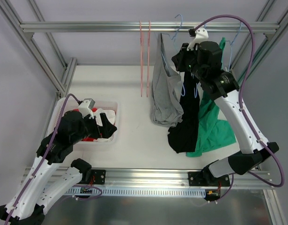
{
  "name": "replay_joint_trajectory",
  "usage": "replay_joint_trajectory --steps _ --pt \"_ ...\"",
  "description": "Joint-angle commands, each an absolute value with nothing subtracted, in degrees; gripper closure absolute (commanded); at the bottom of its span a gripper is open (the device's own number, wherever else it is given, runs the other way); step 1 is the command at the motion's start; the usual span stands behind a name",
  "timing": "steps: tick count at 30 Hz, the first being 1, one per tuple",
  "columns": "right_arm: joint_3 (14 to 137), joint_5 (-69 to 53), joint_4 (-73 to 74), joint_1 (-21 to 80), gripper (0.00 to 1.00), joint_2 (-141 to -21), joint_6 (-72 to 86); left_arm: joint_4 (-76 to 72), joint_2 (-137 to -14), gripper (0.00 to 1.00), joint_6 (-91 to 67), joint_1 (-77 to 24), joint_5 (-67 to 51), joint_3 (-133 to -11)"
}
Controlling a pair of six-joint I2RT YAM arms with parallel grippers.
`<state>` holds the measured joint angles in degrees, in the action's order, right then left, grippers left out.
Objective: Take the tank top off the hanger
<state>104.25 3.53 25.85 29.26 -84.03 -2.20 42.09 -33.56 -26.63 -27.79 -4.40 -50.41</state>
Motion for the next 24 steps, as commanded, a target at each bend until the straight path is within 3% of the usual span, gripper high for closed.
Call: replay_joint_trajectory --steps 1,5,11,14,19,24 --pt "102.32 2.64 18.20 29.44 1.00 -79.20 -3.51 37.36 -31.65 0.01 -24.61 -28.12 -12.38 -51.85" --pt "97.83 2.37 16.79 29.53 1.00 -75.24 -4.57 32.27 -29.62 0.01 -23.56 -28.12 -22.38 -52.29" --pt "85.64 -1.65 18.28 29.53 1.00 -62.69 -3.17 24.36 -27.95 0.01 -23.82 -28.12 -27.51 -53.96" --pt "80.96 -4.55 22.92 29.44 1.00 -54.97 -1.85 19.89 -28.82 0.01 -24.60 -28.12 -24.62 -55.98" --pt "77.53 -13.33 37.15 29.44 1.00 -45.02 0.35 15.21 -40.50 0.01 -25.05 -31.27 -20.16 -64.76" --pt "76.99 -14.94 44.02 29.44 1.00 -34.90 3.25 12.13 -53.59 0.01 -17.94 -49.27 -3.10 -75.92"
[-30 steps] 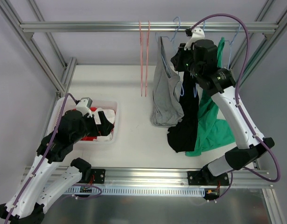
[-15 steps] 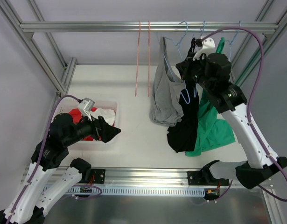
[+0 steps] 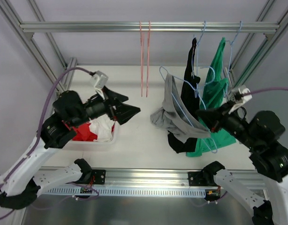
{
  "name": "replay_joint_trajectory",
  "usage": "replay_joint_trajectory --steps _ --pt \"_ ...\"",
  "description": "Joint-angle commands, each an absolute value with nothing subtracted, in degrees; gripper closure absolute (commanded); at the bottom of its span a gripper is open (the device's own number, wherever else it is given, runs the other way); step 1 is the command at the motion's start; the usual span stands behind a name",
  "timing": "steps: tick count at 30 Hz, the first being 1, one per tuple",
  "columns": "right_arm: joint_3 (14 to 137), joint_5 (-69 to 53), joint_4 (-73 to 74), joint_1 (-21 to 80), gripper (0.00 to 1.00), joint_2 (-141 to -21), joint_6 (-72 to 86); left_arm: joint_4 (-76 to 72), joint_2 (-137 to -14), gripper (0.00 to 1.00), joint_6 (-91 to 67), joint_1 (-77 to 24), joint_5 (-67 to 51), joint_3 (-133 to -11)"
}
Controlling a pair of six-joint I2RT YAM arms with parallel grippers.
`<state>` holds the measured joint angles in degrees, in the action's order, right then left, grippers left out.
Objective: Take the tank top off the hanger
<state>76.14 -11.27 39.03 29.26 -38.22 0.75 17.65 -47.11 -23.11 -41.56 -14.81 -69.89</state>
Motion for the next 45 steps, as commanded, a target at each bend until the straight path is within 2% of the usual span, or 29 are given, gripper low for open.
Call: replay_joint_trajectory --steps 1,2,5,9,10,11,15,17,20,21,23,28,32,35,38,41,45 --pt "77.95 -14.77 46.38 29.44 1.00 -34.11 3.34 11.95 -55.96 0.01 -15.49 -54.79 -0.64 -77.94" --pt "78.22 -15.03 47.02 29.44 1.00 -33.32 3.34 11.78 -60.51 0.01 -14.25 -57.11 5.82 -79.79" --pt "78.84 -16.87 48.16 29.44 1.00 -30.59 4.13 10.29 -69.04 0.01 -10.03 -63.61 14.55 -88.21" --pt "82.17 -17.58 50.97 29.44 1.00 -28.65 3.96 8.88 -76.80 0.03 -6.60 -66.79 17.14 -93.95" --pt "82.96 -17.49 51.41 29.44 1.00 -28.22 3.87 8.62 -77.95 0.07 -5.63 -67.14 16.88 -94.74" --pt "84.19 -17.49 51.85 29.44 1.00 -28.13 3.61 8.35 -79.87 0.19 -5.10 -67.76 16.96 -96.14" --pt "86.48 -16.52 54.14 29.44 1.00 -27.95 2.46 8.17 -82.18 0.43 -4.39 -68.29 18.71 -96.86" --pt "87.01 -15.91 54.75 29.44 1.00 -27.86 2.11 8.00 -82.18 0.43 -4.57 -68.29 19.77 -95.98" --pt "87.36 -16.26 54.76 29.44 1.00 -27.95 1.85 7.65 -82.18 0.53 -4.31 -68.29 19.69 -95.10" --pt "87.45 -16.52 54.76 29.44 1.00 -27.86 1.85 7.65 -82.26 0.62 -4.05 -68.29 19.69 -95.01" --pt "87.36 -16.96 54.67 29.44 1.00 -27.95 1.85 7.65 -82.35 0.66 -3.69 -68.29 19.69 -94.75" --pt "86.49 -16.61 54.58 29.44 1.00 -27.69 0.88 7.47 -81.31 1.00 -3.43 -68.38 20.83 -93.96" --pt "84.47 -16.78 56.24 29.44 1.00 -25.85 -2.36 7.38 -77.88 1.00 -4.30 -68.38 26.78 -91.50" --pt "82.62 -22.92 58.70 29.44 1.00 -21.98 -5.62 7.38 -74.72 1.00 -4.92 -68.38 37.67 -89.30" --pt "82.79 -29.26 59.94 29.53 1.00 -17.33 -8.16 7.38 -72.16 1.00 -4.57 -68.38 39.29 -87.54" --pt "84.63 -31.64 59.59 29.44 1.00 -13.98 -9.92 7.47 -69.88 1.00 -4.57 -68.38 34.91 -85.35" --pt "82.45 -31.83 53.89 29.44 1.00 -12.75 -11.60 6.77 -67.94 1.00 -2.20 -68.38 17.88 -82.01"
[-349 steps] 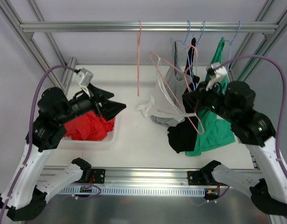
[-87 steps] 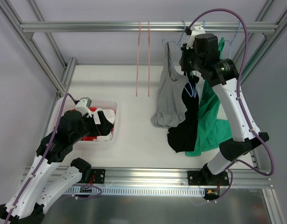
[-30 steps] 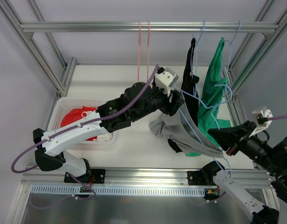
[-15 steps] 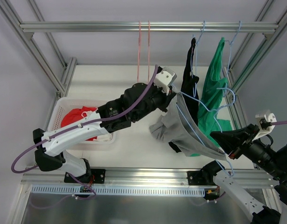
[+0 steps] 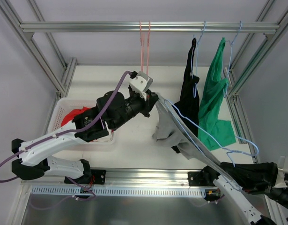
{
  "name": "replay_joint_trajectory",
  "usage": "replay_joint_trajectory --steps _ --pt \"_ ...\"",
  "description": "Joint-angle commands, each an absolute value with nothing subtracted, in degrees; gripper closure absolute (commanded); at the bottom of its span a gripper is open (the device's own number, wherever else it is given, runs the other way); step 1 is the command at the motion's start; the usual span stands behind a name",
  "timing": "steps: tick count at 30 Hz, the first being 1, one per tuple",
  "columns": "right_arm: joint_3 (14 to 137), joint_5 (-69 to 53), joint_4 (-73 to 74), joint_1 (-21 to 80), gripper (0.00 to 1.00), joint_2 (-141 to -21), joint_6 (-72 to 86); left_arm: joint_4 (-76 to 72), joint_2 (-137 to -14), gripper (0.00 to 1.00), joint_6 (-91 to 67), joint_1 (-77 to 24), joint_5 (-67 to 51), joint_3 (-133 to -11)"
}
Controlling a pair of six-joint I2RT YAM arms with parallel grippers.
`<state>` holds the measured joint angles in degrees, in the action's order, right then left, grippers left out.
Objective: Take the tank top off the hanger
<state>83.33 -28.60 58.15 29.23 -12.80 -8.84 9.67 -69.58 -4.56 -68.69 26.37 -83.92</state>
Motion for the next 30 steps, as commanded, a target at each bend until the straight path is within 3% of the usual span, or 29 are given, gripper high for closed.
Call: replay_joint_trajectory --steps 1,4,7,8,11,14,19,23,26,28,30 --pt "81.22 -30.25 51.61 29.36 1.00 -12.57 -11.34 6.68 -67.68 1.00 -1.76 -68.38 10.62 -80.61" --pt "72.71 -22.51 36.87 29.44 1.00 -11.34 -6.43 5.63 -66.98 1.00 -0.79 -68.38 -6.33 -77.45" --pt "57.70 -19.78 10.27 29.44 1.00 -9.23 0.95 3.61 -66.62 1.00 -0.79 -68.38 -17.11 -72.96" --pt "53.92 -18.99 -7.38 29.44 1.00 -9.84 3.84 3.43 -66.71 1.00 -1.05 -68.38 -21.31 -71.73" --pt "42.03 -14.43 -40.72 29.36 1.00 -14.31 13.16 3.51 -66.97 1.00 -2.54 -68.38 -24.77 -66.72" --pt "37.62 -8.89 -57.42 29.44 1.00 -21.52 13.72 3.25 -67.50 1.00 -5.35 -68.64 -26.72 -61.01" --pt "36.21 3.51 -48.73 29.44 1.00 -21.54 2.74 3.16 -68.20 1.00 -9.22 -70.48 -21.64 -51.43" --pt "44.88 1.59 -17.42 29.36 1.00 -20.39 2.72 3.08 -66.98 1.00 -12.47 -71.72 -13.20 -47.29" --pt "51.83 -3.51 7.70 29.44 1.00 -21.52 1.23 3.25 -64.43 0.86 -15.11 -71.81 -5.29 -44.48" --pt "56.94 -4.21 16.84 29.44 1.00 -22.93 2.55 3.25 -61.53 0.68 -16.17 -71.89 -2.92 -42.46" --pt "58.35 -4.57 22.57 29.44 1.00 -26.09 3.33 3.25 -58.90 0.44 -17.22 -71.89 -1.67 -41.40"
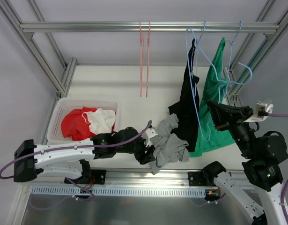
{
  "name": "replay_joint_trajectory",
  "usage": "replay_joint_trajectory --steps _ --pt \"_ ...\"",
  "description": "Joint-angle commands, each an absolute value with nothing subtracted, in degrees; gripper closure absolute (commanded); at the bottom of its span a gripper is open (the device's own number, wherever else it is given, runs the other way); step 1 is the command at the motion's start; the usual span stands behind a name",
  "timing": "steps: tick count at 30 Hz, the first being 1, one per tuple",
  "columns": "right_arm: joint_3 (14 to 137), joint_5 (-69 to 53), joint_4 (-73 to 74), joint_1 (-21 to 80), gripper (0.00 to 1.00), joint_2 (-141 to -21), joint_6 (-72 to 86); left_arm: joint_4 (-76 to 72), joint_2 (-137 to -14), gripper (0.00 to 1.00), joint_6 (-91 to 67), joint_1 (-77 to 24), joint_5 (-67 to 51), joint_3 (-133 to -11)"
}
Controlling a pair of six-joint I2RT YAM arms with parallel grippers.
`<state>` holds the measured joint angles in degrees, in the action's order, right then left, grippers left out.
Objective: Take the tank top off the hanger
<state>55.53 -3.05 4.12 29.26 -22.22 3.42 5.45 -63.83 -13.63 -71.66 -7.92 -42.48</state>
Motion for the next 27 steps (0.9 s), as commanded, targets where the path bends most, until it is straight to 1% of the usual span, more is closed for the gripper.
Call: replay_joint_trajectory --steps 1,3,4,5,8,9,10,11,13,14,17,19,20,23,27 --pt "58.97 -4.48 24.85 29.36 1.00 -27.50 3.43 3.25 -58.19 0.30 -17.49 -71.89 -0.89 -41.14" --pt "62.20 -4.04 27.15 29.36 1.00 -32.85 3.95 3.43 -55.83 0.21 -17.58 -71.89 -0.70 -41.05" --pt "63.44 -4.22 27.77 29.53 1.00 -34.61 4.04 3.60 -55.03 0.13 -17.67 -71.81 -0.70 -40.96" --pt "64.94 -3.78 27.86 29.71 1.00 -36.54 4.13 3.78 -54.24 0.01 -17.67 -71.89 -0.70 -40.87" --pt "72.75 -0.45 28.21 31.54 1.00 -45.68 2.47 4.48 -51.51 0.01 -17.67 -71.81 -0.62 -40.17" --pt "75.30 4.87 28.56 32.25 1.00 -51.10 1.59 4.83 -50.55 0.01 -17.75 -71.89 -0.44 -39.73" --pt "80.89 6.84 29.43 33.39 1.00 -53.94 0.71 5.44 -50.28 0.01 -17.93 -71.89 -0.09 -39.47" --pt "83.73 11.12 29.70 35.49 1.00 -56.75 -1.73 5.88 -50.01 0.01 -18.02 -71.89 1.22 -39.38" --pt "89.01 15.45 30.23 37.43 1.00 -64.64 -3.33 6.59 -49.66 0.01 -18.45 -71.89 2.02 -38.85" --pt "93.64 18.17 30.23 38.75 1.00 -66.95 -4.73 7.03 -49.22 0.01 -18.63 -71.89 2.28 -38.41" --pt "101.74 22.22 30.67 39.81 1.00 -75.30 -6.41 7.38 -48.43 0.01 -19.60 -71.89 2.64 -37.62" --pt "104.66 23.02 30.41 39.73 1.00 -78.73 -6.94 7.38 -47.64 0.01 -20.30 -71.89 2.55 -36.92" --pt "107.64 23.20 30.24 39.73 1.00 -82.49 -7.47 7.38 -47.20 0.01 -20.39 -71.89 2.55 -36.57" --pt "111.34 23.73 29.36 39.73 1.00 -89.26 -7.73 7.29 -47.02 0.01 -21.27 -71.89 2.81 -36.39" --pt "117.06 23.03 29.44 39.64 1.00 -95.44 -7.21 7.29 -47.90 0.01 -22.76 -71.89 3.86 -36.56"
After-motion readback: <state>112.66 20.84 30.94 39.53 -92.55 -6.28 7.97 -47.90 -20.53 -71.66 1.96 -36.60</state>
